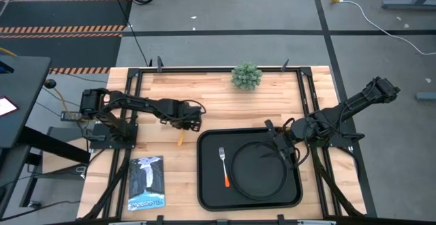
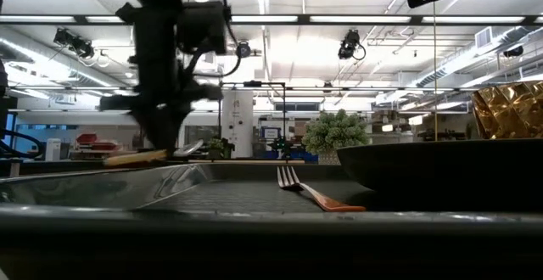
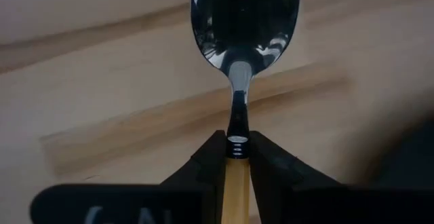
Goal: Pick and place plate/cup/fork/spoon on tray
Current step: Put the orange spoon on the black tray to the left of the orange fork, then return to Home Position
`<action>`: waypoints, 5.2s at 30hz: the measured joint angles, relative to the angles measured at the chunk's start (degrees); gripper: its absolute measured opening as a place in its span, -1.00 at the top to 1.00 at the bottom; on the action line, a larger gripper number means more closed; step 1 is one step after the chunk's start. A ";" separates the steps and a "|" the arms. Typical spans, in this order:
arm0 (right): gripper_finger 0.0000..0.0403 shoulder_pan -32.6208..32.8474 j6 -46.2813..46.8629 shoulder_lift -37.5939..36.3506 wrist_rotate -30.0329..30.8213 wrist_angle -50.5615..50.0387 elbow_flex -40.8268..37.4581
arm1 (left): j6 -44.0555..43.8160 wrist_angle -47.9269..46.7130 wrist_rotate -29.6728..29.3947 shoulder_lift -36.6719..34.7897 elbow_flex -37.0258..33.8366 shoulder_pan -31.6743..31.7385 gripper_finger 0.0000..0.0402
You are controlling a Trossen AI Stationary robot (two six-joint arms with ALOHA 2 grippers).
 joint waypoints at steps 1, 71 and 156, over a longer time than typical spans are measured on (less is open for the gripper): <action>0.09 0.00 0.00 0.00 0.00 -0.13 0.00 | -0.19 0.32 -0.44 0.00 1.03 -0.22 0.70; 0.09 0.07 -0.29 1.81 -1.11 -1.10 -1.53 | -41.50 5.60 -11.14 22.21 26.41 -31.08 0.71; 0.09 0.04 -0.50 1.42 -0.18 0.41 -1.46 | 17.28 25.05 -8.92 25.12 26.50 -29.32 0.26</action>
